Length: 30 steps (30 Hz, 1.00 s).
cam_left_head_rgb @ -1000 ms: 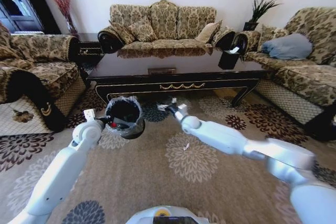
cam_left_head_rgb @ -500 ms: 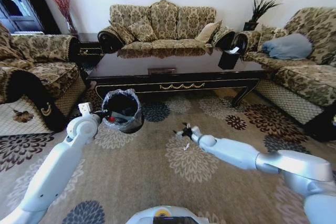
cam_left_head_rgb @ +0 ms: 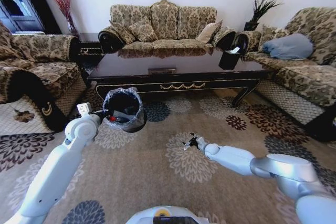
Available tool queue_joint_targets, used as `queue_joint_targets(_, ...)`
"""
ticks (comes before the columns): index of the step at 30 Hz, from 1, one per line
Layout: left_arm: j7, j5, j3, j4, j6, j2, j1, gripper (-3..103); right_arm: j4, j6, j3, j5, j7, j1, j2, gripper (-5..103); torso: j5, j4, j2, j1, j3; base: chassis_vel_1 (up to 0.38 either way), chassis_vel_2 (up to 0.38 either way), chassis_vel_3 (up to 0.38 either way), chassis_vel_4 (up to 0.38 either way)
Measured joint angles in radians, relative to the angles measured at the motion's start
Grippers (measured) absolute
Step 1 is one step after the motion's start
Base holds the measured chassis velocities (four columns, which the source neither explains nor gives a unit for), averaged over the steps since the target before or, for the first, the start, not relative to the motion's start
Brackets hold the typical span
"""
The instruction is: Move to the front of the table and pick up the trash from the floor, then place it into the trash bin.
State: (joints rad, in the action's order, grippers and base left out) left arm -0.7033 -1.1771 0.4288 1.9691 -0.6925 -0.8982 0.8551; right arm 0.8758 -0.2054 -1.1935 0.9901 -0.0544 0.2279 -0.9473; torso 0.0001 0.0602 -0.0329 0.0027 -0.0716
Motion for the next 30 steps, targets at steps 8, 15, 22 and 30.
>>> queue_joint_targets(8, 0.004, 0.022, -0.008, -0.003, 0.002, -0.002, -0.003, 2, 0.09, 0.151, 0.093, 0.266, -0.259, 0.063, -0.034, 100, 0.0001, -0.0005, 0.0, 0.0, 0.0, 0.0, 0.0, 0.0, 0.0)
queue_joint_targets(15, 0.009, 0.036, -0.007, -0.008, 0.004, -0.003, 0.004, 2, 0.1, 0.236, 0.132, 0.324, -0.407, 0.092, -0.09, 100, -0.0002, -0.0003, 0.0, 0.0, 0.0, 0.0, 0.0, 0.0, 0.0)
queue_joint_targets(22, 0.014, 0.045, -0.004, -0.016, 0.007, 0.007, 0.006, 2, 0.084, 0.272, 0.16, 0.318, -0.449, 0.134, -0.126, 100, -0.0002, -0.0003, 0.0, 0.0, 0.0, 0.0, 0.0, 0.0, 0.0)
queue_joint_targets(30, 0.015, 0.044, -0.008, -0.017, 0.007, 0.009, -0.001, 2, 0.072, 0.27, 0.181, 0.293, -0.439, 0.15, -0.127, 88, -0.0001, -0.0003, 0.0, 0.0, 0.0, 0.0, 0.0, 0.0, 0.0)
